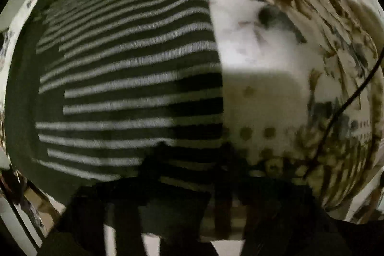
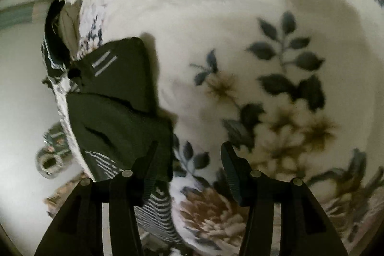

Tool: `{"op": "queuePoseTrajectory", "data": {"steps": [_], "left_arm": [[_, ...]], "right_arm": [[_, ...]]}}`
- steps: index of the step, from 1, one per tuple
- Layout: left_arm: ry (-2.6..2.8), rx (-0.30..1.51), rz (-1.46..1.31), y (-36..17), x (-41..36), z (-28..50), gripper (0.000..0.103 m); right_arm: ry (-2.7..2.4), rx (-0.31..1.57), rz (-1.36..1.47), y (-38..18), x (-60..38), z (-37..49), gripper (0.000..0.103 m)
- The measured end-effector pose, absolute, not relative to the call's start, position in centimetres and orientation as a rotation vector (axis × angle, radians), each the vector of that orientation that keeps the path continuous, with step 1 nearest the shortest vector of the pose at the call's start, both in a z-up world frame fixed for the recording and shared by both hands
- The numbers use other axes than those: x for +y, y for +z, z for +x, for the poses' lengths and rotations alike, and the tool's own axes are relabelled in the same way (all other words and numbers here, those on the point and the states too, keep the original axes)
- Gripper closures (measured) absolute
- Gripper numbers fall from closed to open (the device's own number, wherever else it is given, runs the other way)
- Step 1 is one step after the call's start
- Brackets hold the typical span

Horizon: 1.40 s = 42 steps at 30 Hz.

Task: Fold small clothes
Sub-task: 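Grasp the sweater side edge with the left gripper and fold it inward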

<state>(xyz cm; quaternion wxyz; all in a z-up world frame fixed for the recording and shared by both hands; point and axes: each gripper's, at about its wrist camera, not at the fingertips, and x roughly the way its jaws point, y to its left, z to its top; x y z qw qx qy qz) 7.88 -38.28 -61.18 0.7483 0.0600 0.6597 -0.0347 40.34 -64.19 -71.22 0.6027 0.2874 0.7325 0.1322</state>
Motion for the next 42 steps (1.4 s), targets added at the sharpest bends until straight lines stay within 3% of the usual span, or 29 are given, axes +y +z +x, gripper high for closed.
{"op": "queuePoseTrajectory", "data": {"steps": [1,8,13,14,15,23,31,36,42], "left_arm": [[-0.065,1.425,0.135,-60.8,-38.0,8.0,0.096],[-0.033,1.323,0.015,-54.9,-33.9,8.1,0.096],[0.013,1.282,-0.063,-51.9,-31.5,8.3,0.097],[0.014,1.279,-0.094,-51.4,-30.8,8.4,0.097],[0.017,1.276,-0.107,-51.4,-30.2,8.3,0.097],[0.059,1.198,-0.237,-47.6,-22.7,7.9,0.097],[0.132,1.146,-0.428,-45.5,-9.8,5.8,0.098],[0.206,1.141,-0.562,-48.1,-0.9,5.1,0.101],[0.249,1.143,-0.673,-53.6,6.0,5.8,0.101]], "right_arm": [[0.323,1.679,0.695,-71.4,-64.2,40.6,0.050],[0.402,1.537,0.821,-72.7,-62.4,45.0,0.050],[0.420,1.627,0.820,-75.5,-59.0,47.4,0.051],[0.403,1.633,0.802,-75.5,-58.3,47.5,0.060],[0.391,1.626,0.776,-75.1,-57.8,47.6,0.092],[0.328,1.601,0.492,-64.6,-51.2,48.8,0.093],[0.298,1.577,0.255,-53.7,-32.9,51.1,0.094],[0.256,1.571,0.098,-54.6,-17.5,53.0,0.094],[0.159,1.583,-0.022,-61.1,-4.8,55.1,0.094]]}}
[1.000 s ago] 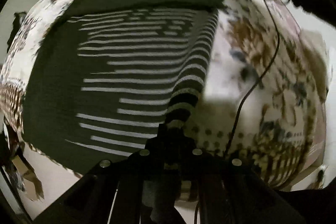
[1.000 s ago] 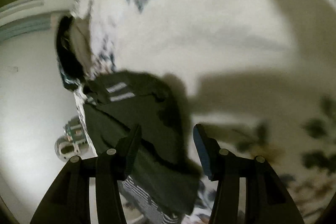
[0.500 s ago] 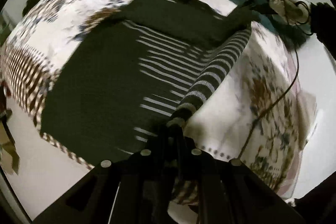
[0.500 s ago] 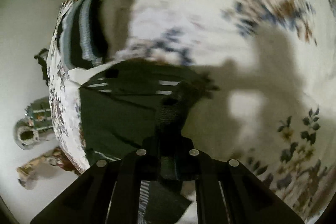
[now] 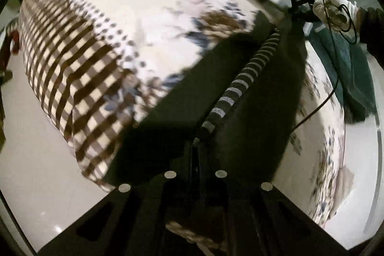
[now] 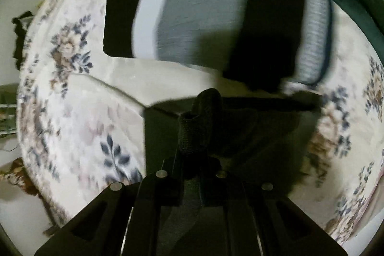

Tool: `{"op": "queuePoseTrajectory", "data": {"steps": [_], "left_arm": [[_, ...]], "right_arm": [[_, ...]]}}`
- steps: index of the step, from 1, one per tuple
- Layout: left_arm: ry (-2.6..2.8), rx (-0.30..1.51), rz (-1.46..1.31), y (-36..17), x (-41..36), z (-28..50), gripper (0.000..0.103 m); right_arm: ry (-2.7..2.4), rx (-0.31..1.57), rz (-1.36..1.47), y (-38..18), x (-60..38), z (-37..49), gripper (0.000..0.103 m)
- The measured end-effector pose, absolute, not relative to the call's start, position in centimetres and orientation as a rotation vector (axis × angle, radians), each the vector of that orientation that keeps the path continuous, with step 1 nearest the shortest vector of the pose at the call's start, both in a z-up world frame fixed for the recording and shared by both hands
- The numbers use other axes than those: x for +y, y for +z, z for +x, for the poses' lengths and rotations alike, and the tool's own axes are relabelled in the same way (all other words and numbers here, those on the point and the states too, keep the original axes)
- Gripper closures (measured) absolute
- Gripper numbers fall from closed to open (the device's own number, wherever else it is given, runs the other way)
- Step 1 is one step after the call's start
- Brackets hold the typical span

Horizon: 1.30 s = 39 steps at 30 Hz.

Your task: Fold small clothes

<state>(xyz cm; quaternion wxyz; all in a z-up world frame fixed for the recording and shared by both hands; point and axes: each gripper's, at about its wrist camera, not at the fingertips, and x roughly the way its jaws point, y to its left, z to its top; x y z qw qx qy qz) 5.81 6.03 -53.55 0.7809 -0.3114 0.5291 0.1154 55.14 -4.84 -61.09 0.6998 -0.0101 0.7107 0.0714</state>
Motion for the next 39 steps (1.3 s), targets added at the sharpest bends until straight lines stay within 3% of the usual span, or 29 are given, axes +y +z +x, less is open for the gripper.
{"op": "queuePoseTrajectory", "data": {"steps": [6,10,11,17,18,20,22,27,31,36,37,38,39], "left_arm": [[0.272,1.185,-0.773,-57.6,10.1,5.8,0.101],[0.374,1.285,-0.809,-60.3,12.8,4.1,0.100],[0.398,1.294,-0.816,-60.5,13.8,3.4,0.100],[0.390,1.325,-0.782,-59.9,16.7,2.3,0.096],[0.379,1.337,-0.778,-59.9,16.9,2.6,0.092],[0.350,1.344,-0.780,-60.0,17.1,3.5,0.070],[0.321,1.309,-0.798,-59.6,17.3,4.1,0.066],[0.248,1.261,-0.798,-57.9,15.6,6.1,0.058],[0.170,1.279,-0.723,-57.8,12.6,6.9,0.054],[0.140,1.395,-0.526,-60.4,7.7,8.1,0.055],[0.145,1.392,-0.471,-60.6,7.1,8.0,0.064],[0.155,1.376,-0.419,-60.6,6.7,7.9,0.090],[0.162,1.367,-0.402,-60.5,6.6,7.7,0.096]], "right_arm": [[0.098,1.650,-0.053,-66.9,-0.7,56.8,0.090],[0.196,1.672,0.170,-66.6,-2.1,54.9,0.061],[0.230,1.684,0.213,-66.2,-2.6,53.5,0.058],[0.338,1.822,0.388,-67.3,-4.2,38.7,0.058],[0.347,1.883,0.452,-68.8,-3.8,35.7,0.058],[0.351,2.000,0.633,-72.5,-2.5,30.4,0.058],[0.356,2.043,0.793,-75.0,-0.6,26.8,0.058],[0.541,2.024,0.958,-75.0,1.8,23.7,0.059],[0.540,1.892,0.749,-70.8,-4.4,24.0,0.059],[0.414,1.832,0.603,-68.7,-15.7,21.7,0.059],[0.443,1.918,0.542,-69.0,-17.3,21.0,0.059],[0.405,1.924,0.530,-69.3,-19.6,20.0,0.059],[0.368,1.936,0.529,-69.9,-21.2,18.7,0.059]]}}
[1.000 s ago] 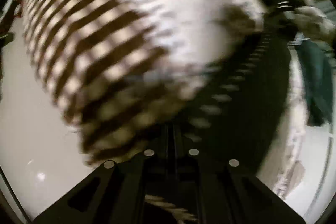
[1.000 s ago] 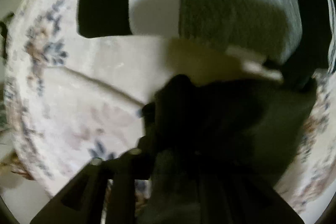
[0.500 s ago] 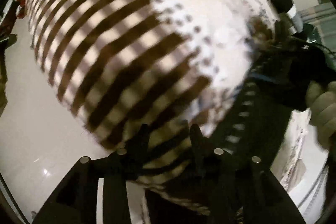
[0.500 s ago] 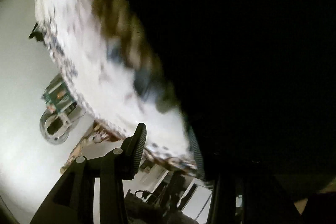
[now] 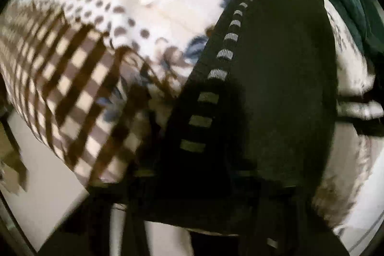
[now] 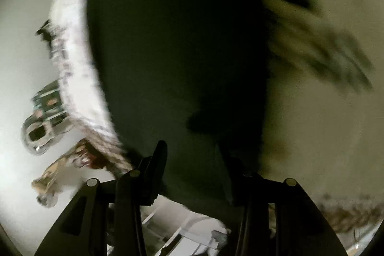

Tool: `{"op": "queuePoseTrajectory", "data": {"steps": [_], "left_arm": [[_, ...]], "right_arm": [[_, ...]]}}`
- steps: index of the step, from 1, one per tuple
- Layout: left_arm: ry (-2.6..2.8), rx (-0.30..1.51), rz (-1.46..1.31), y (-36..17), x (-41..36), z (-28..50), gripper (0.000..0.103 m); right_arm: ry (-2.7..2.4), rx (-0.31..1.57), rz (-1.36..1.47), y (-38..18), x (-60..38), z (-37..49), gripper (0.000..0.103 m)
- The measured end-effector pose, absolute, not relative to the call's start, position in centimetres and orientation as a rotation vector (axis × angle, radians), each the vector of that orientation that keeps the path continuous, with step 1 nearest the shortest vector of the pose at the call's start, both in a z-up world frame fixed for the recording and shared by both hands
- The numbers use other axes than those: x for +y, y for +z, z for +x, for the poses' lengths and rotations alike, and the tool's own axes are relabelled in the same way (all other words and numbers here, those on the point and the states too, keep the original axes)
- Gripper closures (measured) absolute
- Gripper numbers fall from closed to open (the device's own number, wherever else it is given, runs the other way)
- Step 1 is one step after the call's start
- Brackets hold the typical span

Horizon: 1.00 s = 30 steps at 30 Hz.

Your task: Fold small clothes

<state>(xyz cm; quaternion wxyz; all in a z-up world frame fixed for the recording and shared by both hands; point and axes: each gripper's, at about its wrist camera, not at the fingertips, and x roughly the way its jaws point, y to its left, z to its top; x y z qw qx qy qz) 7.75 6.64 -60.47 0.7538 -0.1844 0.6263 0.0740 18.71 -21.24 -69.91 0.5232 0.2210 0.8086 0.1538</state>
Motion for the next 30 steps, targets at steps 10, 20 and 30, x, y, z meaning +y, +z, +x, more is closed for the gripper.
{"op": "queuePoseTrajectory", "data": {"steps": [10,20,30], "left_arm": [[0.101,1.328,-0.338,-56.9,8.1,5.7,0.098],[0.050,1.412,-0.407,-59.1,10.4,6.0,0.093],[-0.087,1.331,-0.430,-54.8,10.0,14.8,0.039]], "right_arm": [[0.477,2.071,0.600,-74.8,-21.9,6.8,0.074],[0.389,2.057,0.355,-73.6,-18.4,4.1,0.094],[0.279,1.947,0.496,-70.1,-22.2,13.9,0.050]]}}
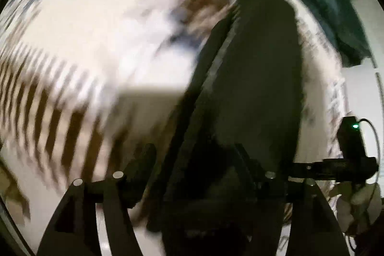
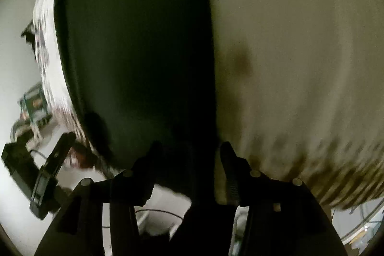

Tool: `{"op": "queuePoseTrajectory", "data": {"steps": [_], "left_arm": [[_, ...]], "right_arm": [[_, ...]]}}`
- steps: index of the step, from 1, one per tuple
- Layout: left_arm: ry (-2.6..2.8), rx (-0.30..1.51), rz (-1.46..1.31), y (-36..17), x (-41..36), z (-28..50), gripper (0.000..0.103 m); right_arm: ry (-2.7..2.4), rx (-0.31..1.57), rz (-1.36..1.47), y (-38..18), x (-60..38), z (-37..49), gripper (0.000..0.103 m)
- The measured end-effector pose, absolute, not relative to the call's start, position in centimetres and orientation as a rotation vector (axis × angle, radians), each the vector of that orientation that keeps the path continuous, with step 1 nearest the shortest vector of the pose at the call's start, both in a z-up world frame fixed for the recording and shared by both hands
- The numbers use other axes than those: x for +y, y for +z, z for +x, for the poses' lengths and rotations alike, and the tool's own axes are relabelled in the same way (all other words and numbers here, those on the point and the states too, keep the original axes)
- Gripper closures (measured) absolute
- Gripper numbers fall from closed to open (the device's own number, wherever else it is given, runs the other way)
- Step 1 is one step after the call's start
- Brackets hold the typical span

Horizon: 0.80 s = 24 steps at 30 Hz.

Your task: Fold small clothes

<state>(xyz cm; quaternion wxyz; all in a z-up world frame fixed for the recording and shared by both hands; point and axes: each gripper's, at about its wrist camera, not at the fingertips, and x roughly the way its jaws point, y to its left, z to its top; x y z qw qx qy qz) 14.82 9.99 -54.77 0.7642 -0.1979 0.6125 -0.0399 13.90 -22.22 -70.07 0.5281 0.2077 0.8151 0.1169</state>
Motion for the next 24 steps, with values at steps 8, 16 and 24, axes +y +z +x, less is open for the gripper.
{"op": "queuePoseTrajectory", "data": {"steps": [8,16,24], "left_arm": [[-0.083,1.294,-0.240,-58.7,7.3,31.2,0.039],[-0.093,1.375,-0.255,-60.0,11.9,29.5,0.037],[-0.259,1.243,-0.417,-56.2,10.3,38.4,0.039]], "right_arm": [[0.109,1.742,0.555,-69.8,-24.0,27.5,0.050],[0.070,1.727,0.600,-70.3,-24.5,32.1,0.050],[0.082,1.630,0.715,-70.5,-30.6,37.2,0.050]]}}
